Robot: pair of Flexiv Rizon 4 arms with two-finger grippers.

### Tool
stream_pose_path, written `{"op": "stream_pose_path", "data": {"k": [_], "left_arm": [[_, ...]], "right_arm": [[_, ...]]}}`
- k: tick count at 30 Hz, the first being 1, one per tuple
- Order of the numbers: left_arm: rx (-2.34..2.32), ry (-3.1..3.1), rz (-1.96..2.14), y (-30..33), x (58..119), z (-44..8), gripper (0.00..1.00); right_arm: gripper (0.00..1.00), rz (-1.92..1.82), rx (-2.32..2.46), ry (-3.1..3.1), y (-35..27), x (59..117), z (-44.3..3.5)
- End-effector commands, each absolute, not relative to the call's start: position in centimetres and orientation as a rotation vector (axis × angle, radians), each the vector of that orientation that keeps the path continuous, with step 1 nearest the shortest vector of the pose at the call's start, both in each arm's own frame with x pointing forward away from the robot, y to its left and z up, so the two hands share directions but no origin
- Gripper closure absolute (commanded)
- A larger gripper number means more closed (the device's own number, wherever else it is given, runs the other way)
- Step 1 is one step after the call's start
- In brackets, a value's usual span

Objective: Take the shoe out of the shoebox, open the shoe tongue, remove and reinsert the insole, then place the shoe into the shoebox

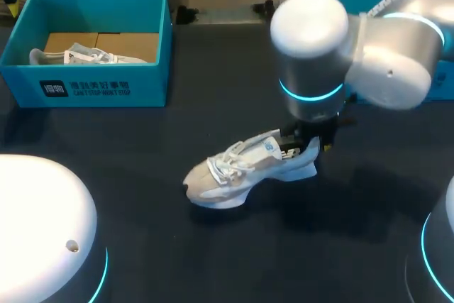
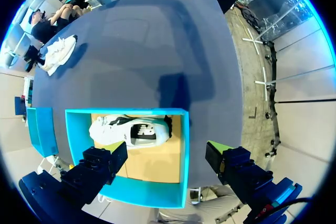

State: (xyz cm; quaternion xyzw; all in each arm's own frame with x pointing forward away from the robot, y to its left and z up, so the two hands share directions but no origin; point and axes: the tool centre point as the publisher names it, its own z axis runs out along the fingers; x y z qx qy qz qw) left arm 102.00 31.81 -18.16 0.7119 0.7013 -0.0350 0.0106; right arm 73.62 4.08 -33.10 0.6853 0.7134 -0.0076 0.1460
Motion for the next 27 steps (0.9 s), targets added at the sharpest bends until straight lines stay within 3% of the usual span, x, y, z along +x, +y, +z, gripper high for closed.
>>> {"op": "stream_pose_path", "data": {"k": [1, 17, 20, 22, 24, 27], "left_arm": [[2.223, 2.189, -0.105, 31.8, 101.9, -18.1, 0.0], [2.223, 2.189, -0.105, 31.8, 101.9, -18.1, 0.0], [2.223, 2.189, -0.105, 31.8, 101.9, -18.1, 0.0], [2.223, 2.189, -0.105, 31.8, 101.9, -18.1, 0.0], [2.223, 2.189, -0.105, 31.8, 101.9, -18.1, 0.0], [2.223, 2.189, -0.105, 31.8, 101.9, -18.1, 0.0]], "right_arm": [[1.0, -0.005, 1.973, 2.05, 4.2, 74.0, -35.5], [1.0, -0.012, 2.029, 2.014, 4.4, 75.4, -39.9], [0.27, -0.023, 2.028, 2.029, 4.4, 75.5, -39.7], [0.19, -0.024, 2.025, 2.029, 4.4, 75.4, -39.2], [0.0, -0.001, 2.018, 2.036, 4.4, 75.3, -38.5], [0.0, 0.024, 2.006, 2.055, 4.5, 75.1, -37.1]]}}
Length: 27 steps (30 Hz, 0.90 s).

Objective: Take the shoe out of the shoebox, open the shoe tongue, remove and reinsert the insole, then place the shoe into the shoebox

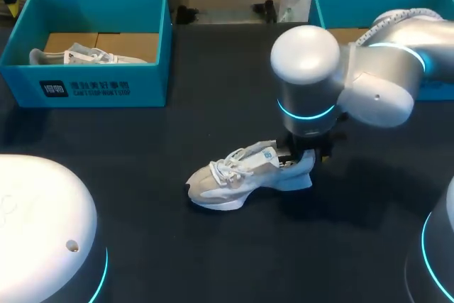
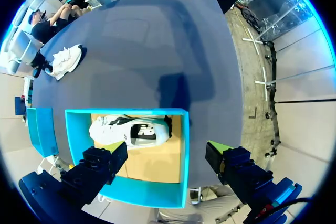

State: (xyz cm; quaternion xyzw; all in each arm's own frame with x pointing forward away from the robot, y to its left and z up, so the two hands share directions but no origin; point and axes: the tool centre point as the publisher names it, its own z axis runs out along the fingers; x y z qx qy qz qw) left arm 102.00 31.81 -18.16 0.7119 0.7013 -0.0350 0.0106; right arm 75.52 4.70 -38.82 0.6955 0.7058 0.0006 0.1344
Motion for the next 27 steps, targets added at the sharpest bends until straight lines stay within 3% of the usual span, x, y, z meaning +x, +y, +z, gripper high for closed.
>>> {"op": "stream_pose_path", "data": {"k": [1, 15, 24, 27], "left_arm": [[2.223, 2.189, -0.105, 31.8, 101.9, -18.1, 0.0], [2.223, 2.189, -0.105, 31.8, 101.9, -18.1, 0.0], [2.223, 2.189, -0.105, 31.8, 101.9, -18.1, 0.0], [2.223, 2.189, -0.105, 31.8, 101.9, -18.1, 0.0]], "right_arm": [[0.0, 0.024, 2.007, 2.062, 4.5, 75.0, -36.6], [0.0, 0.137, 1.724, 2.485, 3.5, 75.1, -31.1], [0.0, 0.39, 0.838, 3.039, 5.1, 74.9, -28.9], [0.0, 0.39, 0.838, 3.039, 5.1, 74.9, -28.9]]}}
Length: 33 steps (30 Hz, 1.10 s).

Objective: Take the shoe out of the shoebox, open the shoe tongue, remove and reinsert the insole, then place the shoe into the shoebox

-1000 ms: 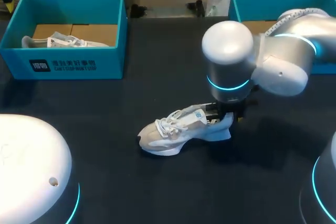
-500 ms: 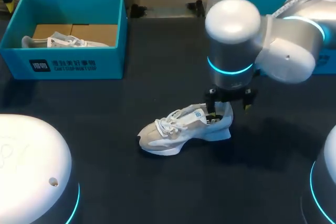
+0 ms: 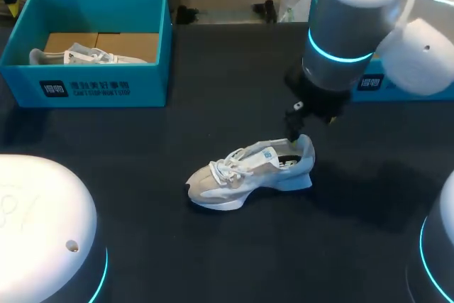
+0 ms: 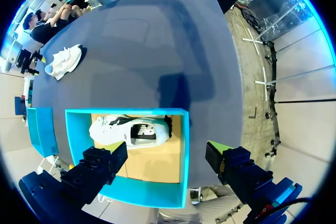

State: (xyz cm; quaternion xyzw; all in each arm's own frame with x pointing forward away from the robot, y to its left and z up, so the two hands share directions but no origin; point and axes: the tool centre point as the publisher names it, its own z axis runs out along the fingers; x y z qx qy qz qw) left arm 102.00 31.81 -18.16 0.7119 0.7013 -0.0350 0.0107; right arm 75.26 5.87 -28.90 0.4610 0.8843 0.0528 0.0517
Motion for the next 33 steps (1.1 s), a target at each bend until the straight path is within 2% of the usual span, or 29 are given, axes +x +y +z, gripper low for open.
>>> {"op": "stream_pose_path", "data": {"k": [1, 13, 19, 33], "left_arm": [[2.223, 2.189, -0.105, 31.8, 101.9, -18.1, 0.0], [2.223, 2.189, -0.105, 31.8, 101.9, -18.1, 0.0], [2.223, 2.189, -0.105, 31.8, 101.9, -18.1, 0.0], [2.223, 2.189, -0.105, 31.8, 101.9, -18.1, 0.0]], "right_arm": [[0.0, 0.39, 0.838, 3.039, 5.1, 74.9, -28.9], [0.0, 0.39, 0.838, 3.039, 5.1, 74.9, -28.9], [0.0, 0.632, 0.496, 2.894, 3.7, 73.9, -29.0], [0.0, 0.968, 0.073, 2.756, 1.2, 73.8, -31.1]]}}
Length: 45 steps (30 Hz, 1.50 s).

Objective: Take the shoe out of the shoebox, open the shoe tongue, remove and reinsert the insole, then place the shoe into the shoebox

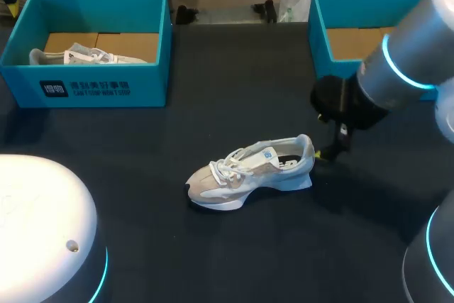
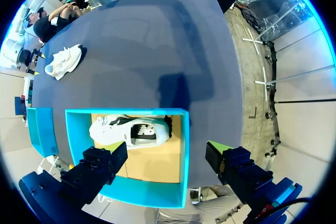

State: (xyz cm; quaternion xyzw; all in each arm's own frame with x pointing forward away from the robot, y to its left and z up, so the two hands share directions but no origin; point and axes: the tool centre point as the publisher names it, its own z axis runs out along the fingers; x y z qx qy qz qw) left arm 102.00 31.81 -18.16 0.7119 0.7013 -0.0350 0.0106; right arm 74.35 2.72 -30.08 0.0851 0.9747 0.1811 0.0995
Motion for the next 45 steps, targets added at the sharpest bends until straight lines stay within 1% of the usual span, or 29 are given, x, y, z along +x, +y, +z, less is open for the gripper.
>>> {"op": "stream_pose_path", "data": {"k": [1, 5, 18, 39, 42, 45], "left_arm": [[2.223, 2.189, -0.105, 31.8, 101.9, -18.1, 0.0], [2.223, 2.189, -0.105, 31.8, 101.9, -18.1, 0.0], [2.223, 2.189, -0.105, 31.8, 101.9, -18.1, 0.0], [2.223, 2.189, -0.105, 31.8, 101.9, -18.1, 0.0], [2.223, 2.189, -0.105, 31.8, 101.9, -18.1, 0.0], [2.223, 2.189, -0.105, 31.8, 101.9, -18.1, 0.0]], "right_arm": [[0.0, 0.99, 0.061, 2.759, 1.0, 73.9, -31.3], [0.0, 1.077, -0.01, 2.734, -0.1, 73.9, -32.3], [0.0, 1.335, -0.026, 2.634, -2.9, 74.1, -36.3], [0.0, 1.417, -0.031, 2.639, -3.3, 77.3, -39.2], [0.0, 1.433, -0.013, 2.62, -3.3, 77.4, -39.2], [0.0, 1.449, 0.113, 2.586, -3.5, 77.1, -39.2]]}}
